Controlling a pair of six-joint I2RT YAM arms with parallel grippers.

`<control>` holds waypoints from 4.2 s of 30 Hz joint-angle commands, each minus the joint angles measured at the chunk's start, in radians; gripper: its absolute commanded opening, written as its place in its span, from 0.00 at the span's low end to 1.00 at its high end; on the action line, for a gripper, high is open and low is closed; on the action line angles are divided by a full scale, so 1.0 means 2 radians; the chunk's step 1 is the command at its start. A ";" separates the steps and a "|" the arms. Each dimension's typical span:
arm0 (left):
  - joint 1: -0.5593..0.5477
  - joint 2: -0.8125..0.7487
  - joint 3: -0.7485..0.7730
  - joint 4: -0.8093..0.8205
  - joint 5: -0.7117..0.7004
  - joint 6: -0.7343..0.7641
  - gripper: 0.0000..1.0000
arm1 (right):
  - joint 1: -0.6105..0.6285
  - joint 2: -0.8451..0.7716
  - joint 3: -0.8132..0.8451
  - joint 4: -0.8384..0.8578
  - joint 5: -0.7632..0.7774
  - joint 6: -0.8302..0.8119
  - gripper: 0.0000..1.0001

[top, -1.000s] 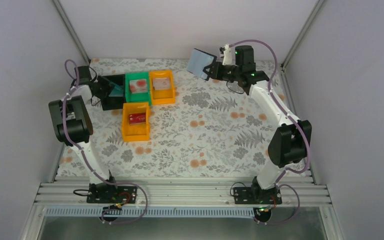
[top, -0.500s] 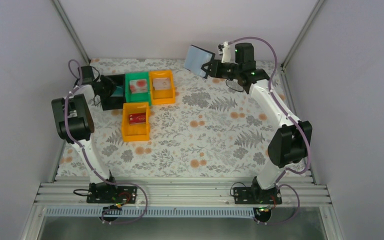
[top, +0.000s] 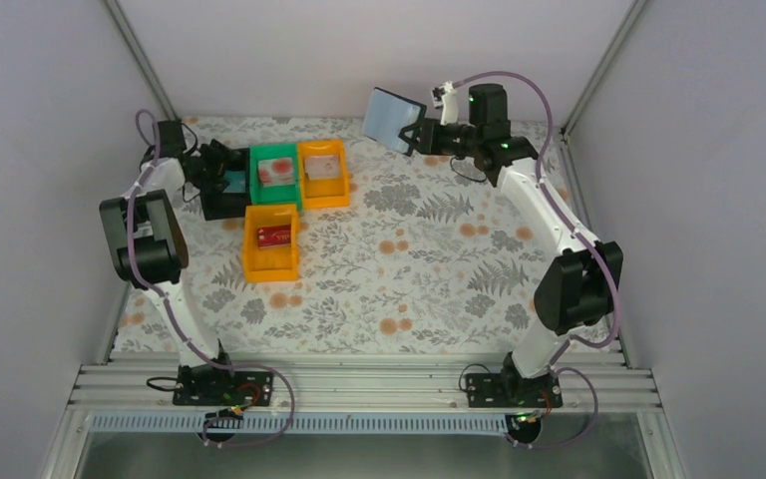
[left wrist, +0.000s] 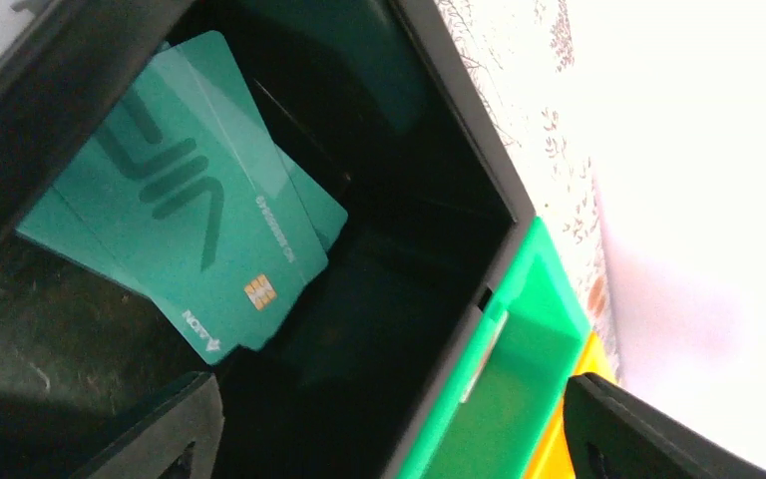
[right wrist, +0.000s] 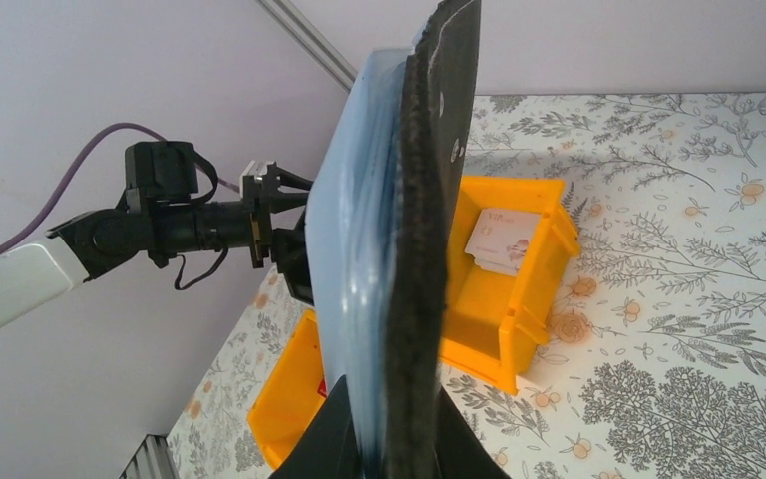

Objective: Take the credit cards out of the card holder

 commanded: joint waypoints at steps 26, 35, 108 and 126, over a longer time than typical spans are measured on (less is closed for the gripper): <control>-0.023 0.060 0.231 -0.333 -0.023 1.053 0.29 | 0.005 -0.019 0.016 -0.014 -0.020 -0.045 0.04; -0.033 0.067 0.153 -0.292 -0.091 1.195 0.03 | 0.005 -0.038 0.009 -0.019 -0.011 -0.053 0.04; -0.196 -0.259 0.124 -0.195 0.347 0.719 1.00 | 0.098 -0.017 0.145 -0.103 -0.184 -0.288 0.04; -0.197 -0.254 0.076 -0.241 0.400 0.815 1.00 | 0.101 -0.026 0.148 -0.167 -0.233 -0.346 0.04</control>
